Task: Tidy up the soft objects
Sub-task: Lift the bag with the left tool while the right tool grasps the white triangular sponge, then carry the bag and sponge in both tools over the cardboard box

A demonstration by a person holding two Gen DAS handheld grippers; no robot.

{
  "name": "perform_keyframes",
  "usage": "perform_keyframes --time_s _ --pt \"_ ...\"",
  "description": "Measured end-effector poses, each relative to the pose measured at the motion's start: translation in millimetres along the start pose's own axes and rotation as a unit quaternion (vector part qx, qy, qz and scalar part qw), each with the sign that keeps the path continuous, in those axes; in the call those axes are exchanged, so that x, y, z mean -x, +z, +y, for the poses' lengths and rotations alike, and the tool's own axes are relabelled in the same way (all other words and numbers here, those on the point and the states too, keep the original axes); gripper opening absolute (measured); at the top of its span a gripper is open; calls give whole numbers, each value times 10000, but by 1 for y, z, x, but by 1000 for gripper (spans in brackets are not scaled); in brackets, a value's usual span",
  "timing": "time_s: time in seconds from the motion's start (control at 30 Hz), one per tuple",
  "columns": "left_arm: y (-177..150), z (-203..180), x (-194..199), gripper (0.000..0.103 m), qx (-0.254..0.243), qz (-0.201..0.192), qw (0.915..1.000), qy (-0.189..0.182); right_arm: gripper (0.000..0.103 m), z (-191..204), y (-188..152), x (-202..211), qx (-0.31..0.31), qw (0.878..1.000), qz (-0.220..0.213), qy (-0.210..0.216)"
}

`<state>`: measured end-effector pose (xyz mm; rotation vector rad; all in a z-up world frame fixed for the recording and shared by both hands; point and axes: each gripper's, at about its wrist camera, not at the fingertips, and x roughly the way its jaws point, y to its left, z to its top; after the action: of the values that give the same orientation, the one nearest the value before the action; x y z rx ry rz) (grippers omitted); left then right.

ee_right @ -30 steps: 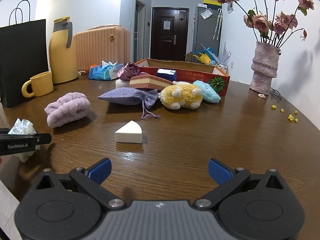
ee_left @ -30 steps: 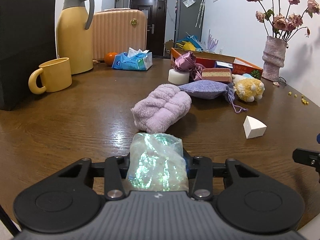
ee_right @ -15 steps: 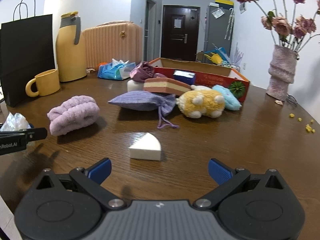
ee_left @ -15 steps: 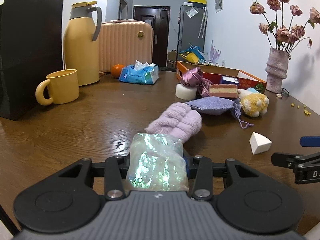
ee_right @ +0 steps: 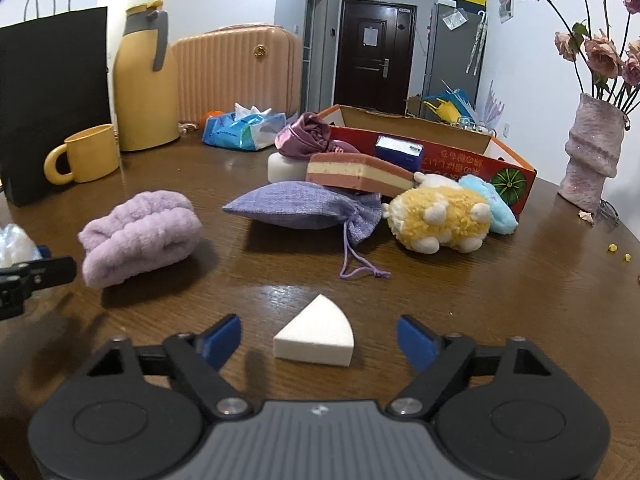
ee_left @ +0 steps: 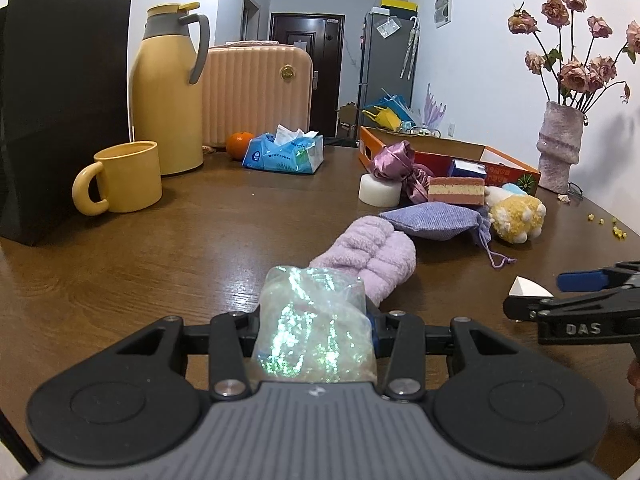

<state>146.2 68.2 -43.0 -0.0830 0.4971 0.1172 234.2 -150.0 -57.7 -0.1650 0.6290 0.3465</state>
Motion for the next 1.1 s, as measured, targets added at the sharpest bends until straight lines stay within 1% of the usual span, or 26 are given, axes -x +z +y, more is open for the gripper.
perform_keyframes --time_s 0.03,0.07,0.1,0.17,0.2,0.37,0.6,0.77,1.1 --pt "1 0 0 42 -7 -11 10000 -9 70 -1 1 -3 -5 10000 34 4" --pt "2 -1 0 42 -13 -24 10000 -22 61 -2 1 -7 -18 10000 81 17" --pt "3 -1 0 42 -16 -34 10000 -33 50 -3 2 -9 -34 9999 120 34" --pt "4 -2 0 42 -24 -46 10000 -52 39 -6 1 -13 -90 9997 141 168" --pt "5 -2 -1 42 -32 -50 10000 -59 38 -7 1 -13 -108 9996 141 241" --pt "9 -7 -1 42 -83 -85 9999 -112 33 -8 1 -13 -12 9996 113 250" --pt "19 -17 0 42 -164 -183 9995 -185 32 -20 7 -5 -90 9998 -40 190" --pt "31 -28 1 42 -251 -280 9990 -253 32 -36 18 5 -128 9996 -231 85" --pt "60 -54 0 42 -358 -486 9972 -436 32 -72 50 24 -215 9974 -685 -84"
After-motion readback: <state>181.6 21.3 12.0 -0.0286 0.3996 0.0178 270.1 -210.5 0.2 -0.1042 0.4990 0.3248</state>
